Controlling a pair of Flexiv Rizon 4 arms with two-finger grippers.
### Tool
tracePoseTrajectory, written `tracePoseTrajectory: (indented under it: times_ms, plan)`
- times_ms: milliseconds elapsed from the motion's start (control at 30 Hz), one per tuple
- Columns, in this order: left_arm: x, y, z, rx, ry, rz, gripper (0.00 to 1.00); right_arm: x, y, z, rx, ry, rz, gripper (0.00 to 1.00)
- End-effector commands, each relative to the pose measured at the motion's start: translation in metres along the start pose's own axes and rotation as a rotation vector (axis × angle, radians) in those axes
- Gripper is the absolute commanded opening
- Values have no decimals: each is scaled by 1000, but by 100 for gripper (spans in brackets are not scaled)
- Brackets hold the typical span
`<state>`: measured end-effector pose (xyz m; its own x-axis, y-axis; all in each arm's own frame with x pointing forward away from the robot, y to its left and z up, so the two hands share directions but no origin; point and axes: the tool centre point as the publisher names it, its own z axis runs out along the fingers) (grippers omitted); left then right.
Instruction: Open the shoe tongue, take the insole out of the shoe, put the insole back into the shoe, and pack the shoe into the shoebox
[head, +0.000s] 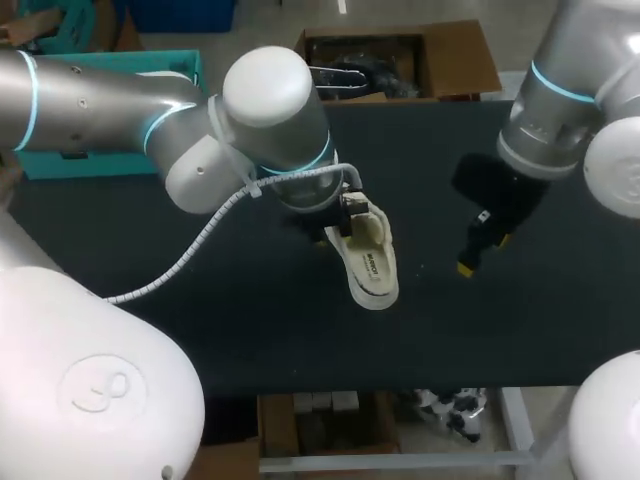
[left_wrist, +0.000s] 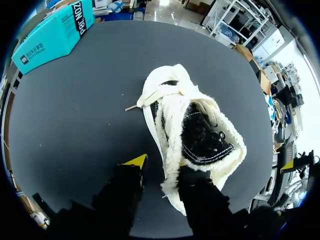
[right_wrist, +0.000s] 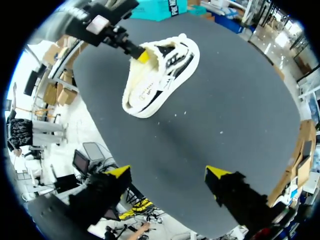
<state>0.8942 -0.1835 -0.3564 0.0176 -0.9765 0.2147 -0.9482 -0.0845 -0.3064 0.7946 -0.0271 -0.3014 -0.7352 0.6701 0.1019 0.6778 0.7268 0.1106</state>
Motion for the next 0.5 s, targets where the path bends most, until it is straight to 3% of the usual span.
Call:
tracePoseTrajectory:
  times_ms: [33, 233, 400, 500]
  plan:
    - [3, 0, -1, -6, 10, 9, 0, 0, 0, 0, 2, -2, 0, 100]
    - [7, 0, -8, 4, 13, 11, 0, 0, 0, 0, 2, -2, 0, 100]
    - [15, 0, -22, 24, 56, 102, 0, 0, 0, 0, 2, -2, 0, 100]
    - [17, 0, -32, 33, 96, 199, 0, -2, 6, -11, 26, -46, -132, 100]
